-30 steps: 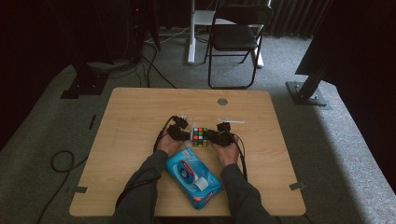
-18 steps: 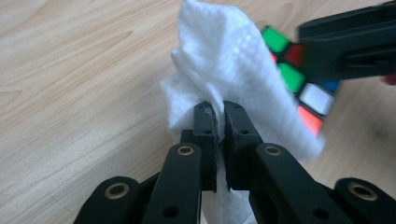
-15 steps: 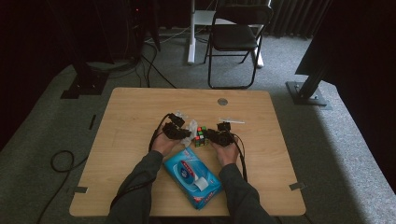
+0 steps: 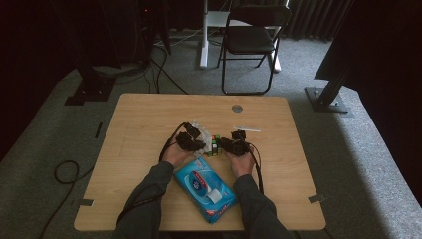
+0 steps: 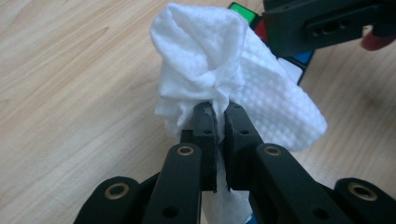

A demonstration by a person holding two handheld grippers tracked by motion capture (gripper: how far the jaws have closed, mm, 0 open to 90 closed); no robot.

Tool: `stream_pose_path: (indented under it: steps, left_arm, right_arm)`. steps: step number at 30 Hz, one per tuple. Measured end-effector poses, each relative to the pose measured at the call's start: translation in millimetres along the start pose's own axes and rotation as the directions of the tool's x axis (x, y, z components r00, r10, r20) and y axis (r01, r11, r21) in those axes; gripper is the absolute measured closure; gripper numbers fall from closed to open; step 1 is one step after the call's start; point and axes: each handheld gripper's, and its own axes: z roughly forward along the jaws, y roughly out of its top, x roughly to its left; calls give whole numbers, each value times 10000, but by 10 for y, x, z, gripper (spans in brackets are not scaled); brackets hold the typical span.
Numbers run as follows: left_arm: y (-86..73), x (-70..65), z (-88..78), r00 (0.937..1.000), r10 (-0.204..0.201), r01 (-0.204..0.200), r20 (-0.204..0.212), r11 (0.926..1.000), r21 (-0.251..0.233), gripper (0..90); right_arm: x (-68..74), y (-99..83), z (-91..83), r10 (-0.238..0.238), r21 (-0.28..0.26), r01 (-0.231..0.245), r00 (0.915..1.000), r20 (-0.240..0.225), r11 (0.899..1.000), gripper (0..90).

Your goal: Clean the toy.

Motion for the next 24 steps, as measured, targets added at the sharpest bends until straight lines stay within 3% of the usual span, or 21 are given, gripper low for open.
stream_pose_path:
  steps: [5, 10, 18, 21, 24]
  left_arm:
    - [11, 48, 170, 9999, 108, -104, -55, 9981, 615, 852]
    - [-19, 82, 315, 9997, 148, -166, 196, 9952, 959, 852]
    - [18, 88, 351, 10000, -40, 33, 74, 9959, 903, 849]
    - [-12, 113, 313, 9991, -380, 367, 205, 9975, 602, 847]
    - [-32, 116, 261, 9988, -400, 388, 270, 9983, 424, 847]
  right_arm:
    - [-1, 0, -5, -7, 37, 7, 10000, 3, 10000, 685]
    - [-18, -3, -17, 49, 31, -49, 10000, -17, 10000, 681]
    - [-40, -5, -27, 153, -31, -153, 9999, 36, 9999, 672]
    - [-48, -13, -23, 165, -123, -165, 9999, 7, 9998, 671]
    - [-52, -19, -17, 232, -205, -232, 9997, -12, 9995, 671]
